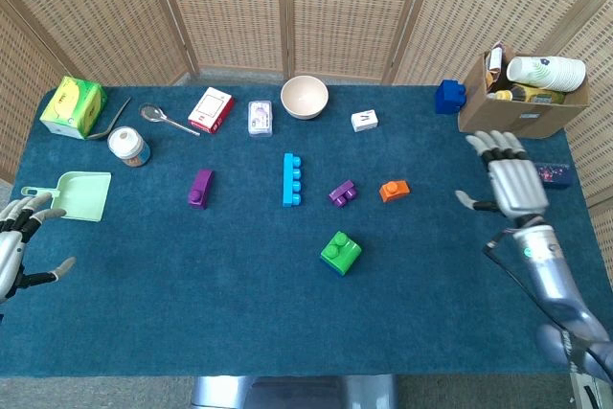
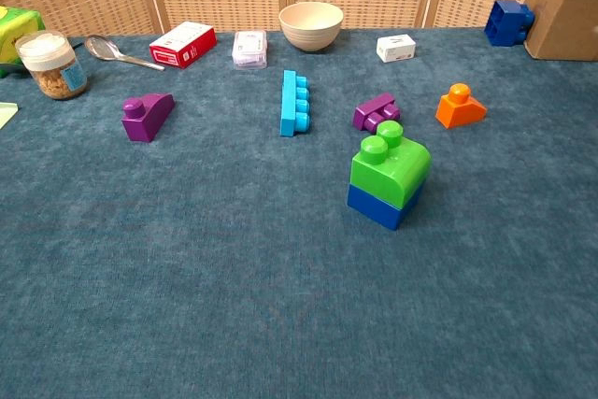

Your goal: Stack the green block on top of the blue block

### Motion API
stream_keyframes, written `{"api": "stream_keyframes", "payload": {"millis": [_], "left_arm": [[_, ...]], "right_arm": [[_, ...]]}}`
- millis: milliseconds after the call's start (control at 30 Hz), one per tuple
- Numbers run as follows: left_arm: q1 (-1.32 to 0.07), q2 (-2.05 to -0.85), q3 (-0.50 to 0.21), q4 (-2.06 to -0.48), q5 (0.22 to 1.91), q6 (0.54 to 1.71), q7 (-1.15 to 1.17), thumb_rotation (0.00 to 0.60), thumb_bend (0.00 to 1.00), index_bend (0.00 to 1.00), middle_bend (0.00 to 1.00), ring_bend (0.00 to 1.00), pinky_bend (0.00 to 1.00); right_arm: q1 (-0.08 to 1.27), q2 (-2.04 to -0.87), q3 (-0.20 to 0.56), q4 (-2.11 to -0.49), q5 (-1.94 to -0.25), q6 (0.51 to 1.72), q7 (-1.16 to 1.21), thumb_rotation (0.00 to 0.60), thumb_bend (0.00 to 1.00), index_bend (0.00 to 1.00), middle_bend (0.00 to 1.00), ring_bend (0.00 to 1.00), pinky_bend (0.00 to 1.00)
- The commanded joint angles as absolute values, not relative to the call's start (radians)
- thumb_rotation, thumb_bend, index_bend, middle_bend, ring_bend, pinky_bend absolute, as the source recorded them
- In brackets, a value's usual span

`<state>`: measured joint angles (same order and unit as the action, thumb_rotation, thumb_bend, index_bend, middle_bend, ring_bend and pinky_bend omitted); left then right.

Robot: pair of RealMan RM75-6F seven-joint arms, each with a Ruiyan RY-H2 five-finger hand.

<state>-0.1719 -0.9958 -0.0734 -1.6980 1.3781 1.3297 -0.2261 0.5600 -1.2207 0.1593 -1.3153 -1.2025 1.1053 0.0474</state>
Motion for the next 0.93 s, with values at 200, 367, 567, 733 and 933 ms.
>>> {"api": "stream_keyframes", "payload": {"millis": [200, 367, 567, 733, 933], "left_arm": [[-0.139, -1.042, -0.073, -1.677, 1.371, 1.39, -0.183, 0.578, 0.3, 0.27, 0.16, 0.05, 0.0], [-0.109, -1.064, -0.054, -1.668, 1.386, 1.418, -0.197, 0.578, 0.31, 0.29, 0.18, 0.07, 0.0], [-0.083, -1.079, -0.035, -1.667, 1.402, 1.441, -0.197, 0.579, 0.31, 0.3, 0.18, 0.08, 0.0], [-0.08, -1.073, -0.033, -1.678, 1.424, 1.449, -0.194, 0.577, 0.31, 0.3, 0.19, 0.08, 0.0], [-0.089, -1.063, -0.048, -1.692, 1.43, 1.451, -0.181, 0.583, 0.31, 0.3, 0.19, 0.08, 0.0]], "right_arm": [[0.429, -1.162, 0.151, -1.403, -1.143, 1.232, -0.011, 0.46, 0.29, 0.18, 0.19, 0.0, 0.0], [0.343, -1.142, 0.138, -1.455, -1.127, 1.322, -0.041, 0.462, 0.29, 0.19, 0.19, 0.0, 0.0], [0.279, -1.132, 0.123, -1.486, -1.145, 1.372, -0.032, 0.463, 0.29, 0.19, 0.19, 0.0, 0.0], [0.256, -1.123, 0.121, -1.501, -1.171, 1.383, -0.018, 0.465, 0.29, 0.19, 0.19, 0.0, 0.0], [0.246, -1.129, 0.136, -1.502, -1.183, 1.383, -0.015, 0.467, 0.29, 0.19, 0.19, 0.0, 0.0]]}}
